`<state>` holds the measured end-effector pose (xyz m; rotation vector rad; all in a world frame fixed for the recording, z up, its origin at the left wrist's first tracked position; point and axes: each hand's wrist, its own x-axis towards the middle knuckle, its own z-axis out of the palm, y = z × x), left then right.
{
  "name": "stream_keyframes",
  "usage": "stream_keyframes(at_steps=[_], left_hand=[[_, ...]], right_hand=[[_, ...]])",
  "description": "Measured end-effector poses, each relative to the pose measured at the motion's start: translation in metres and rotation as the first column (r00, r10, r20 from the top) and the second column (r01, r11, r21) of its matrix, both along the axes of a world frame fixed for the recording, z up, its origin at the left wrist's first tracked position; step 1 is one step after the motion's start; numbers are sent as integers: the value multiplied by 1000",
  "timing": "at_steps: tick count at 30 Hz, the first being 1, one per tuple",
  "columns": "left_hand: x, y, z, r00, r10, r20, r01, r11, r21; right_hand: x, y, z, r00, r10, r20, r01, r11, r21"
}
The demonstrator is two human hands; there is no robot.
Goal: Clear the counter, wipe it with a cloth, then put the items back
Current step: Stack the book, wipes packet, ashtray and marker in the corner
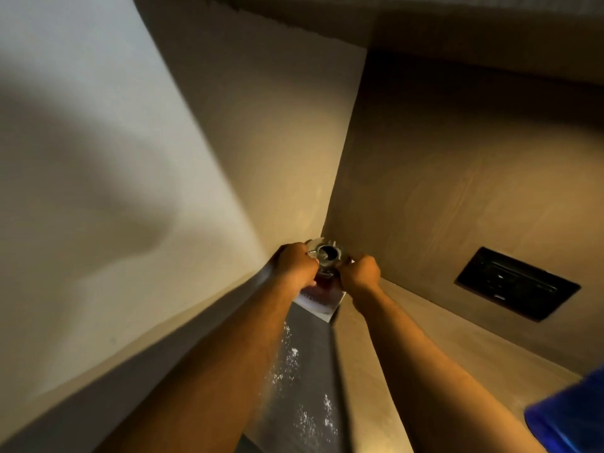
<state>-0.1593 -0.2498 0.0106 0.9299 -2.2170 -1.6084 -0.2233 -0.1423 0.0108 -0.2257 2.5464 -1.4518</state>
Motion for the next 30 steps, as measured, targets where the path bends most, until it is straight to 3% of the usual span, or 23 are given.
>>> stream_keyframes(at_steps=[5,9,16,25,30], left_hand=[[-11,3,-14,1000,6,14,-4,992,-124],[-8,6,-15,1000,29,-6,-30,993,-118],[26,30,-5,999,49,-23,-53,970,-239],[85,156,-10,956,-290,44,294,942,-162],[121,249,-21,842,-531,97,539,835,-108]], right_hand=[[-7,-10,-19,998,48,31,-47,998,-46],[-8,-4,-24,998,56,0,-56,993,-100],[10,46,-27,998,-41,44,46,991,-123],[90,224,-2,968,-250,23,248,966,76],[136,319,-8,831,-556,-9,533,792,296]])
